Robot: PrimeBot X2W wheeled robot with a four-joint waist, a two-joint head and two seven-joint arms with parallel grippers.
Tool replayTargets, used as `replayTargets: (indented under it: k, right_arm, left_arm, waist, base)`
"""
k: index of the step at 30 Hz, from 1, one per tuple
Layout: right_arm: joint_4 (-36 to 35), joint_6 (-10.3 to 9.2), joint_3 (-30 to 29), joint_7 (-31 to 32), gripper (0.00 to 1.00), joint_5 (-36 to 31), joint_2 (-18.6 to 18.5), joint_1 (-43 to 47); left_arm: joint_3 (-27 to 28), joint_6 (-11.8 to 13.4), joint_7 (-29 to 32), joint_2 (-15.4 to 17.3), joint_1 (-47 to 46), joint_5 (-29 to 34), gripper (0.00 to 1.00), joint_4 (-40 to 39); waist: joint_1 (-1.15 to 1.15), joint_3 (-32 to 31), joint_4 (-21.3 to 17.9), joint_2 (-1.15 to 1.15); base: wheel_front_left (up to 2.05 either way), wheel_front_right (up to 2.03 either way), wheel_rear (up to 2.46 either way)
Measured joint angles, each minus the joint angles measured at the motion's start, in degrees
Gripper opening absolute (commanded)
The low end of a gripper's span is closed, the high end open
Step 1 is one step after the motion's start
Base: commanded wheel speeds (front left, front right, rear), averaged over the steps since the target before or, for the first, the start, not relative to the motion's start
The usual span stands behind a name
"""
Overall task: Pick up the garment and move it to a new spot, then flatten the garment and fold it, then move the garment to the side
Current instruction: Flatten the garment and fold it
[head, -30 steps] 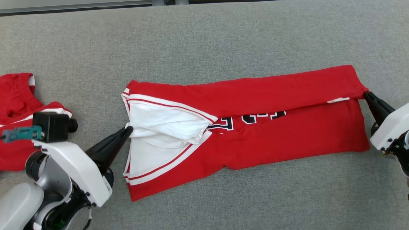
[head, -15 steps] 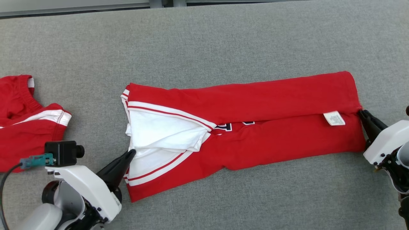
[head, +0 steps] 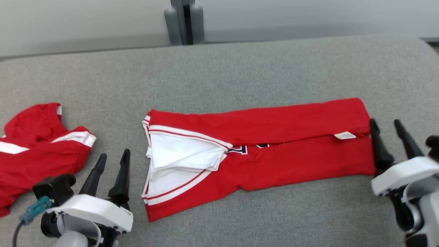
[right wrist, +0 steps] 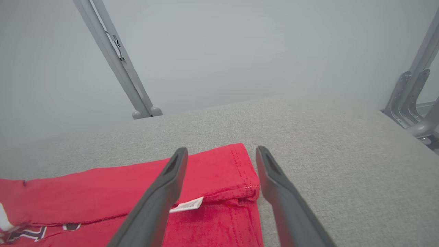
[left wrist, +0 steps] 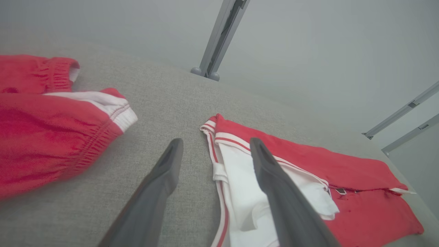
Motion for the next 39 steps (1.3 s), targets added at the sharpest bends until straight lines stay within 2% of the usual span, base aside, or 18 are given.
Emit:
replayTargets:
  k: [7, 9, 10, 13, 16, 21, 29, 39]
  right_arm:
    - [-2.1, 0.0, 3.4, -6.2, 1.0, -1.7, 1.8, 4.8]
    - [-2.9, 0.0, 3.4, -7.0, 1.0, -2.9, 2.0, 5.9]
    - [-2.9, 0.0, 3.4, -7.0, 1.0, -2.9, 2.0, 5.9]
    - [-4.9, 0.0, 2.5, -7.5, 1.0, -4.7, 2.8, 7.4]
    - [-9.1, 0.0, 0.7, -7.7, 1.0, -7.2, 3.9, 9.6]
    - [-14.3, 0.0, -1.6, -7.7, 1.0, -10.6, 6.0, 14.4]
    - [-15.5, 0.0, -2.6, -7.7, 1.0, -11.2, 8.1, 20.3]
    - [-15.1, 0.0, -3.4, -7.7, 1.0, -11.4, 8.5, 21.5]
  left_arm:
    - [0.0, 1.5, -2.1, -2.1, 2.1, 12.3, 1.0, 2.4]
    - [2.2, 2.4, -2.2, -4.1, 3.5, 16.3, 1.0, 1.6]
    - [2.2, 2.4, -2.2, -4.1, 3.5, 16.3, 1.0, 1.6]
    - [5.7, 2.4, -2.3, -7.1, 5.9, 22.1, 1.0, -0.2]
    - [8.6, 0.6, -2.3, -10.5, 9.5, 25.3, 1.0, -1.2]
    - [12.3, -2.9, -2.3, -14.2, 12.5, 30.4, 1.0, -1.7]
    - [17.0, -6.9, -2.3, -18.5, 15.7, 36.1, 1.0, -0.2]
    - [21.0, -11.0, -2.3, -22.5, 17.4, 40.7, 1.0, 1.0]
  waist:
    - [0.0, -5.4, 0.9, 0.0]
    - [0.0, -6.6, 1.2, 0.0]
    - [0.0, -6.6, 1.2, 0.0]
    - [0.0, -7.8, 1.7, 0.0]
    - [0.0, -8.7, 2.1, 0.0]
    - [0.0, -9.7, 2.6, 0.0]
    - [0.0, -12.3, 2.6, 0.0]
    - [0.0, -13.6, 2.2, 0.0]
  base:
    - [0.0, 0.0, 0.0]
    - [0.0, 0.0, 0.0]
    - [0.0, 0.0, 0.0]
    - [0.0, 0.0, 0.0]
    - [0.0, 0.0, 0.0]
    - [0.0, 0.0, 0.0]
    - [0.0, 0.0, 0.0]
    - [0.0, 0.0, 0.0]
